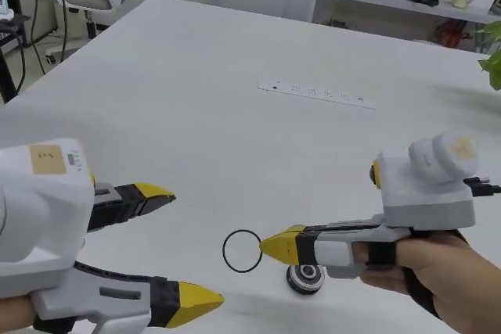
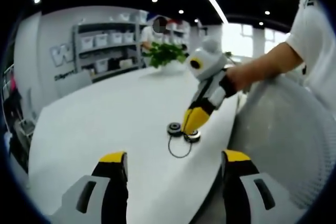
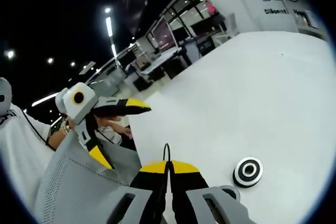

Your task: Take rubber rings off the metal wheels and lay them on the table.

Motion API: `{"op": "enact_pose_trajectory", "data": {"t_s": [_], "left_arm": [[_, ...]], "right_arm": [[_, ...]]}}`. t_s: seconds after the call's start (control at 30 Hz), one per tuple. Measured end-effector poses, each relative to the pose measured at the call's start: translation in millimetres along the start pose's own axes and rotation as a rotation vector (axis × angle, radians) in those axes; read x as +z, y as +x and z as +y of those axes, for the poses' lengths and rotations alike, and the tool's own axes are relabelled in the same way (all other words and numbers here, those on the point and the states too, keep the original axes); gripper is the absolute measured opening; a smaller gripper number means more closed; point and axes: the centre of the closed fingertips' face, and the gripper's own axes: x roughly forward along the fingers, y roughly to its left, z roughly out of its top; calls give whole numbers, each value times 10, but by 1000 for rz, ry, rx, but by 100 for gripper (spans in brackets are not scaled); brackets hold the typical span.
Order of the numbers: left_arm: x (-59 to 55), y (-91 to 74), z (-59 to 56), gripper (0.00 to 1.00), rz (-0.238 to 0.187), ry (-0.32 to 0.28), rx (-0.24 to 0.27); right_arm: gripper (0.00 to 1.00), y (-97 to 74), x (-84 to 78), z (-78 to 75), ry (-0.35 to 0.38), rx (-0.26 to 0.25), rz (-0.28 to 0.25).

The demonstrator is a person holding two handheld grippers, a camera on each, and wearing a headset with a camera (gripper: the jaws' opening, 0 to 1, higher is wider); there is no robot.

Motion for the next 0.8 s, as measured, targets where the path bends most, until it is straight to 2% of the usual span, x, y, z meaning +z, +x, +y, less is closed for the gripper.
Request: {"op": "enact_pose_trajectory", "data": {"t_s": [0.07,0.2,0.53,0.8], "left_arm": [[0,1,-13,74,3,4,-5],[-22,4,-25,74,17,18,-8],[-54,11,-37,73,35,16,-12],[-63,8,-28,73,38,10,-8]], "right_arm": [[0,48,-98,-76,-44,-29,46],[0,117,-221,-153,-57,-60,76],[0,137,-413,-247,-42,-97,113],[0,134,-431,-300,-43,-117,113]]}}
